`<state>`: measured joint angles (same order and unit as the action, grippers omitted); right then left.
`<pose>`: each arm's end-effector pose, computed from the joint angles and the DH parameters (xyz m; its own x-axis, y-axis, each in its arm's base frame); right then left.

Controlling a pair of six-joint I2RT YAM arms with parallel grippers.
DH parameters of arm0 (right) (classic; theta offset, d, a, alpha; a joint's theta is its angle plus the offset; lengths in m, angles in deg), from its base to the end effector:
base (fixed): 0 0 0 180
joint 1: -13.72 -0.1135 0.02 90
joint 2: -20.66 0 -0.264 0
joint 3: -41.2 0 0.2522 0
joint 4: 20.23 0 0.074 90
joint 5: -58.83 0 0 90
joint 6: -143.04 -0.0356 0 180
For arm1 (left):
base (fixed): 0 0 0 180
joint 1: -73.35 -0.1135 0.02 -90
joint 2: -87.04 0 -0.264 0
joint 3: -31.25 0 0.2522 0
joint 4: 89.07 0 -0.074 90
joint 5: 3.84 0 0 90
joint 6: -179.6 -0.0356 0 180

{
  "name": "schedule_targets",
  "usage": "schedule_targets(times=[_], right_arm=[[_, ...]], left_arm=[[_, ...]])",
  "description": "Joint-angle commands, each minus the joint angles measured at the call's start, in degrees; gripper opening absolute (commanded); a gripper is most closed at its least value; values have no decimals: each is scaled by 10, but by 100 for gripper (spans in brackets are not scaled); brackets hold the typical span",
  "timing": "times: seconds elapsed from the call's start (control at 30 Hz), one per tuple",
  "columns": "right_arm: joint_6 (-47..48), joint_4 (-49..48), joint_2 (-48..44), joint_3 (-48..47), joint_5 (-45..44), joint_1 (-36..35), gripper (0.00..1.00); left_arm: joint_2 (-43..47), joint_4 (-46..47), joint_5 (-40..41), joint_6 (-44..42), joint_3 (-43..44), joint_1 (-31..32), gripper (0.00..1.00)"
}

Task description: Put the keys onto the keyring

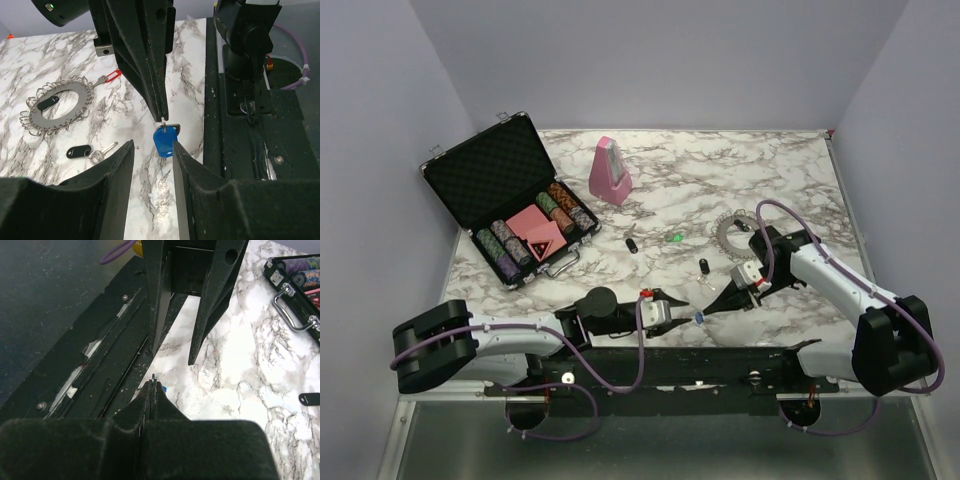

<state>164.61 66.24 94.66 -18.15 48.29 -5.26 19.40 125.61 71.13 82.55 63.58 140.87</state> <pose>0.1548 0.0902 0.2245 0.2297 -0.1009 -0.9680 -0.9069 -0.3830 -0.1753 0.0808 -0.2195 0.2107 0.1175 0.0260 -0.9927 0.9846 0.1274 0.1199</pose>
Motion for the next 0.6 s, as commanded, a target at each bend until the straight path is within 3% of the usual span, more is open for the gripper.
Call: schedule_targets(times=[0.0, 0.23, 0.57], right_arm=[[92, 25, 9, 8, -17, 4, 0], [103, 39, 18, 5, -12, 4, 1], [112, 50, 26, 4, -5, 9, 0]], left_arm=[[-10, -13, 39, -34, 19, 23, 44], [-33, 7, 77, -23, 23, 42, 44], [-82, 80, 95, 10, 28, 50, 33]])
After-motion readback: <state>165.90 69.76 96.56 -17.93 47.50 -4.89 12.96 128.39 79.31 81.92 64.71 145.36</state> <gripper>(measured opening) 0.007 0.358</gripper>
